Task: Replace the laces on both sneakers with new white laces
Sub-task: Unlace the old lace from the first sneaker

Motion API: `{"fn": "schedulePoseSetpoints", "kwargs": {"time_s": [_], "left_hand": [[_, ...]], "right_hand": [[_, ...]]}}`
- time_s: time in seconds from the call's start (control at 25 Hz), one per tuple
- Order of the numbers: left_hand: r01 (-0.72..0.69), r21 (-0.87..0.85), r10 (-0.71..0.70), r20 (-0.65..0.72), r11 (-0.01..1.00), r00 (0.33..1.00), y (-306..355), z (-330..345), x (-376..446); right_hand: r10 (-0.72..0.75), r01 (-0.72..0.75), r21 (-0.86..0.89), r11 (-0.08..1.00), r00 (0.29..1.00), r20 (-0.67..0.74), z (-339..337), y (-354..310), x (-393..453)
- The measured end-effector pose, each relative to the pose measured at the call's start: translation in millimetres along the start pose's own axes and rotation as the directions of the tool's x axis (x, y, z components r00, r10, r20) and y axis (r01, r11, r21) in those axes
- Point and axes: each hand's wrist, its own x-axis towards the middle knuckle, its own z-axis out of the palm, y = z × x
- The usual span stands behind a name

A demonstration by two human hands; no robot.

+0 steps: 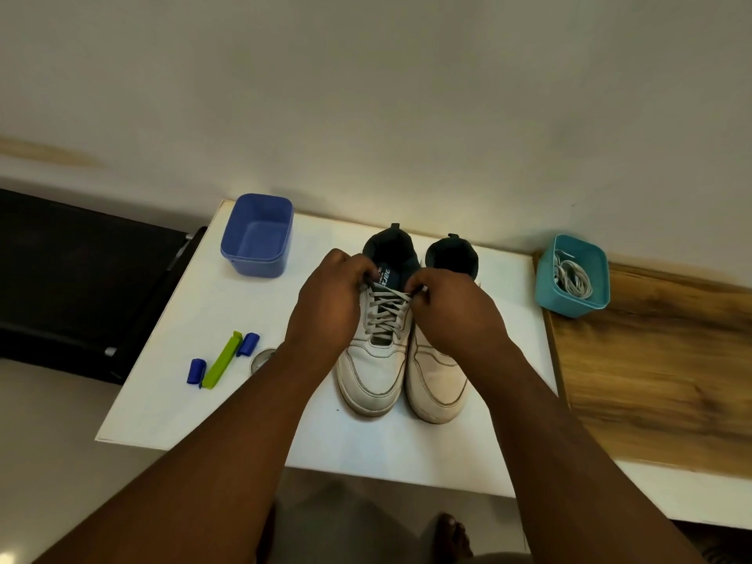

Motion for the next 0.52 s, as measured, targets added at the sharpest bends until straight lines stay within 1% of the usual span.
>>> {"fn": "schedulePoseSetpoints", "kwargs": {"time_s": [0.08,0.24,0.32,0.44,0.48,0.52], "left_hand": [[-0.005,-0.013,0.005,0.006,1.0,1.0,1,-1,0],[-0.002,0.006,0.002,0.04,1.0,0.999,2,-3,1],[0.004,0.005,-0.004,0.053,1.0,0.999,0,-4,1],[-0.002,0.001,0.002,0.061,1.0,0.998,-2,-4,1],[-0.003,-0.002,0.003,0.062,1.0,0.998,-2,-3,1],[-0.003,-0.009,0.003,0.06,1.0,0.998,-2,-4,1]], "right_hand": [[-0.02,0.02,0.011,1.0,1.0,-0.009,2,-2,-1],[-0.146,0.152,0.106,0.983,0.987,-0.063,12,-16,2],[-0.161,0.166,0.088,0.982,0.985,-0.063,17,-20,6],[-0.143,0.145,0.078,0.986,0.989,-0.034,19,-21,8],[-0.104,0.11,0.097,0.989,0.993,-0.059,16,-21,7],[-0.032,0.046,0.128,0.991,0.994,-0.108,10,-19,6]]}}
